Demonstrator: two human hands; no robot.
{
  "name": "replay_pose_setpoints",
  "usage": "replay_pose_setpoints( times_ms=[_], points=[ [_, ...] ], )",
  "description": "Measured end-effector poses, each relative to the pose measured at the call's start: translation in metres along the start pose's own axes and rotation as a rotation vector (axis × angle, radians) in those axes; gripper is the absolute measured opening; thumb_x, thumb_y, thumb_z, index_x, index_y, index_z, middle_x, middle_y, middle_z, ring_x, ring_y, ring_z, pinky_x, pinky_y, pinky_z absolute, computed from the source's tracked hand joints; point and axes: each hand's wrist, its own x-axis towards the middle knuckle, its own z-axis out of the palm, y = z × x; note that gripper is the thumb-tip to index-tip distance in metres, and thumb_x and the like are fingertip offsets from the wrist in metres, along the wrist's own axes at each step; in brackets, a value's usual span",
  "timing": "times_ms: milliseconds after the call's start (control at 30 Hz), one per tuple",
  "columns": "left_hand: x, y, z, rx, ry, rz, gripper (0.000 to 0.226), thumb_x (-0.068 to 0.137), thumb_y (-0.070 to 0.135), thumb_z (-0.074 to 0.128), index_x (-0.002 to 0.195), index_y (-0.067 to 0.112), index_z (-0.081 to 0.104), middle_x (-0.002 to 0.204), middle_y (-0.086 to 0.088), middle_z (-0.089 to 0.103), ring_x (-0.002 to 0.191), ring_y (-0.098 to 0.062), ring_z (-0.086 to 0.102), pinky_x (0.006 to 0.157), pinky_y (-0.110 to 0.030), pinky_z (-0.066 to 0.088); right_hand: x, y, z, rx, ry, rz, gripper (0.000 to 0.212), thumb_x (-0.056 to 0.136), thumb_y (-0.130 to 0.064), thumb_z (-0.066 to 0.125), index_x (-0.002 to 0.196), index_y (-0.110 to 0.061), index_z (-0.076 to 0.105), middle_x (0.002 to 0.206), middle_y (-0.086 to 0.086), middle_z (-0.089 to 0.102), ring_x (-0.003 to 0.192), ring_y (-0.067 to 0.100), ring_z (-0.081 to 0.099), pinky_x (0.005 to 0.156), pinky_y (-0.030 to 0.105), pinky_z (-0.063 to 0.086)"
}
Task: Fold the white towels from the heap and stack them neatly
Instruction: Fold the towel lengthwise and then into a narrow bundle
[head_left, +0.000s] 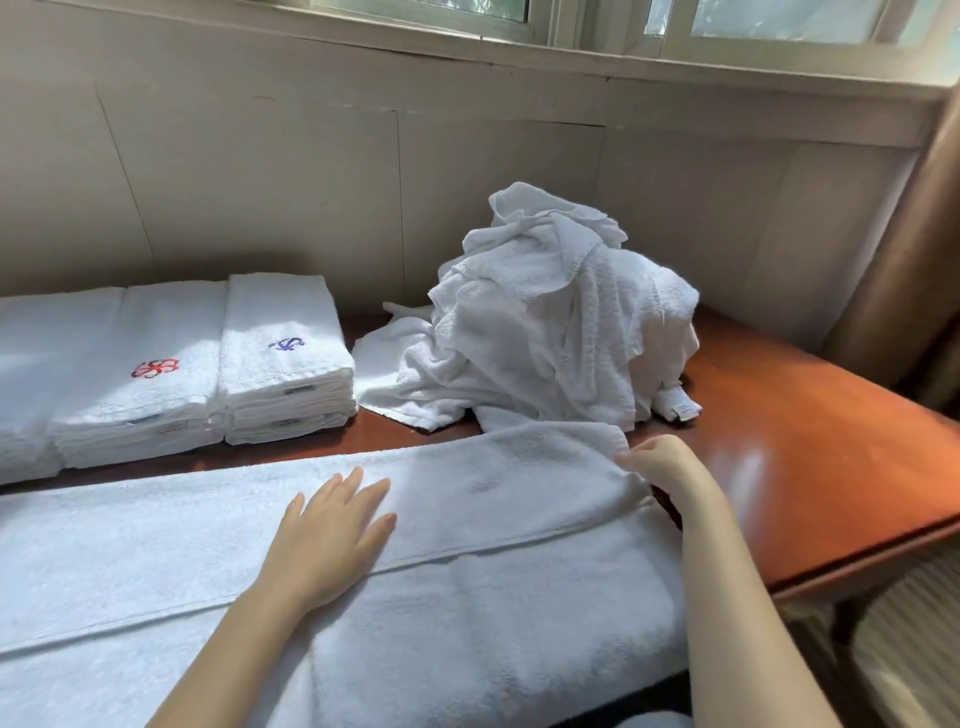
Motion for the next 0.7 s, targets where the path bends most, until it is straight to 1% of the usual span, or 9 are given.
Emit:
replay_pose_setpoints(
  times_ms=[67, 133, 200, 333, 400, 500, 567, 633, 700],
  points=[
    [-0.001, 0.0, 0.0, -0.005, 0.006, 0.006, 0.05, 0.1, 0.05, 0.027, 0.148, 0.039, 0.022, 0.16, 0.007, 0.01, 0.148, -0.013, 0.005, 0.118, -0.042, 0.008, -0.002, 0.001, 0.0, -0.024, 0.077, -0.062, 0.024, 0.088, -0.019, 0.06, 0.074, -0.002, 0.07, 0.052, 0.004, 0.047, 0.052, 0.02, 0.045, 0.044, 0.024, 0.033],
    [-0.003, 0.0, -0.001, -0.02, 0.008, 0.014, 0.05, 0.1, 0.049, 0.027, 0.148, 0.039, 0.023, 0.16, 0.007, 0.011, 0.148, -0.013, 0.006, 0.118, -0.041, 0.008, -0.002, 0.001, -0.001, -0.018, 0.197, -0.127, 0.025, 0.094, -0.023, 0.054, 0.077, -0.007, 0.063, 0.068, 0.006, 0.055, 0.072, 0.026, 0.053, 0.054, 0.029, 0.034],
    [-0.003, -0.001, -0.001, -0.03, 0.008, 0.019, 0.05, 0.1, 0.049, 0.028, 0.148, 0.039, 0.024, 0.16, 0.007, 0.012, 0.148, -0.012, 0.006, 0.118, -0.041, 0.008, -0.002, 0.0, -0.001, 0.05, 0.291, -0.133, 0.023, 0.097, -0.027, 0.049, 0.083, -0.01, 0.055, 0.09, 0.011, 0.062, 0.086, 0.028, 0.052, 0.06, 0.03, 0.035],
    [-0.002, -0.002, 0.0, -0.041, 0.008, 0.021, 0.049, 0.1, 0.05, 0.028, 0.147, 0.039, 0.025, 0.16, 0.007, 0.012, 0.148, -0.012, 0.006, 0.119, -0.041, 0.007, -0.002, 0.002, 0.009, -0.17, 0.194, 0.029, 0.021, 0.096, -0.028, 0.049, 0.104, -0.011, 0.057, 0.12, 0.016, 0.059, 0.111, 0.033, 0.053, 0.079, 0.034, 0.04],
    [-0.002, -0.003, 0.0, -0.039, 0.005, 0.02, 0.049, 0.1, 0.05, 0.028, 0.147, 0.039, 0.025, 0.16, 0.007, 0.012, 0.148, -0.012, 0.006, 0.119, -0.041, 0.007, -0.008, 0.001, 0.011, -0.228, 0.162, 0.114, 0.028, 0.093, -0.026, 0.05, 0.116, -0.011, 0.057, 0.127, 0.015, 0.055, 0.116, 0.034, 0.052, 0.079, 0.035, 0.039],
    [0.0, -0.004, 0.002, -0.029, -0.001, 0.019, 0.05, 0.099, 0.051, 0.028, 0.147, 0.039, 0.025, 0.16, 0.007, 0.012, 0.148, -0.012, 0.006, 0.119, -0.041, 0.008, -0.017, -0.006, 0.014, -0.268, 0.267, 0.163, 0.031, 0.091, -0.017, 0.052, 0.121, -0.011, 0.052, 0.128, 0.015, 0.051, 0.118, 0.036, 0.049, 0.081, 0.036, 0.039],
    [0.001, -0.003, 0.003, -0.013, 0.0, 0.017, 0.051, 0.099, 0.052, 0.027, 0.148, 0.038, 0.024, 0.161, 0.005, 0.011, 0.148, -0.014, 0.006, 0.118, -0.043, 0.008, -0.023, -0.013, 0.023, -0.338, 0.432, 0.034, 0.028, 0.087, -0.01, 0.052, 0.115, -0.008, 0.052, 0.124, 0.017, 0.049, 0.116, 0.037, 0.046, 0.091, 0.039, 0.038],
    [0.001, -0.002, 0.004, 0.009, 0.015, -0.012, 0.056, 0.098, 0.056, 0.024, 0.15, 0.037, 0.02, 0.161, 0.002, 0.006, 0.148, -0.014, 0.003, 0.118, -0.045, 0.006, -0.029, -0.03, 0.039, -0.348, 0.531, -0.235, 0.026, 0.087, -0.008, 0.052, 0.112, -0.006, 0.057, 0.118, 0.018, 0.054, 0.11, 0.037, 0.048, 0.092, 0.04, 0.037],
    [0.001, -0.005, 0.002, 0.007, 0.028, -0.081, 0.062, 0.096, 0.061, 0.02, 0.151, 0.036, 0.014, 0.162, 0.001, 0.002, 0.148, -0.015, -0.001, 0.117, -0.046, 0.002, -0.039, -0.053, 0.065, -0.31, 0.405, -0.553, 0.03, 0.094, -0.015, 0.049, 0.121, -0.005, 0.057, 0.122, 0.016, 0.057, 0.114, 0.034, 0.05, 0.096, 0.039, 0.037]
  ],
)
